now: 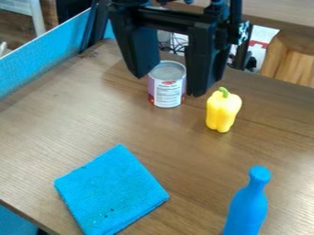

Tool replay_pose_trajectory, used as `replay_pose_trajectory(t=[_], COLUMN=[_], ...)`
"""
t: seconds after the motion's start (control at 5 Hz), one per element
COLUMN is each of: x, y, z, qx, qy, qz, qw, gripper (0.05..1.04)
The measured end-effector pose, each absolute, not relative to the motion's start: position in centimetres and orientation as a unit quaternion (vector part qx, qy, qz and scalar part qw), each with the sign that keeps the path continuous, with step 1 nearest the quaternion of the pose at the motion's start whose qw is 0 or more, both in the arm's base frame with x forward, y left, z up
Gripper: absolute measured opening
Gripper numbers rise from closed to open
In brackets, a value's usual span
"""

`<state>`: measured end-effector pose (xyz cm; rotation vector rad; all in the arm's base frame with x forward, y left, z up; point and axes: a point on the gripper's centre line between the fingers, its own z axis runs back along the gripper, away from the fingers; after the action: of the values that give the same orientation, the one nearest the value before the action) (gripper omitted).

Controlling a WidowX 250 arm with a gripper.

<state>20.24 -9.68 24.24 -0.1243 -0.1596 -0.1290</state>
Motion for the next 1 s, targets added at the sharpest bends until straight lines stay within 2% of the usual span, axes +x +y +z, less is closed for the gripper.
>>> replay_pose_trajectory(t=[0.4, 0.6, 1.0], x=[20.3, 24.0, 30.5], y=[-9.7, -10.3, -9.8], z=[23.6, 19.0, 15.2], qx=[-0.059, -0.036, 0.042], qy=[-0.072, -0.115, -0.195], qz=[-0.064, -0.133, -0.149], qw=[0.994, 0.984, 0.968], gripper=[1.0, 1.0, 1.001])
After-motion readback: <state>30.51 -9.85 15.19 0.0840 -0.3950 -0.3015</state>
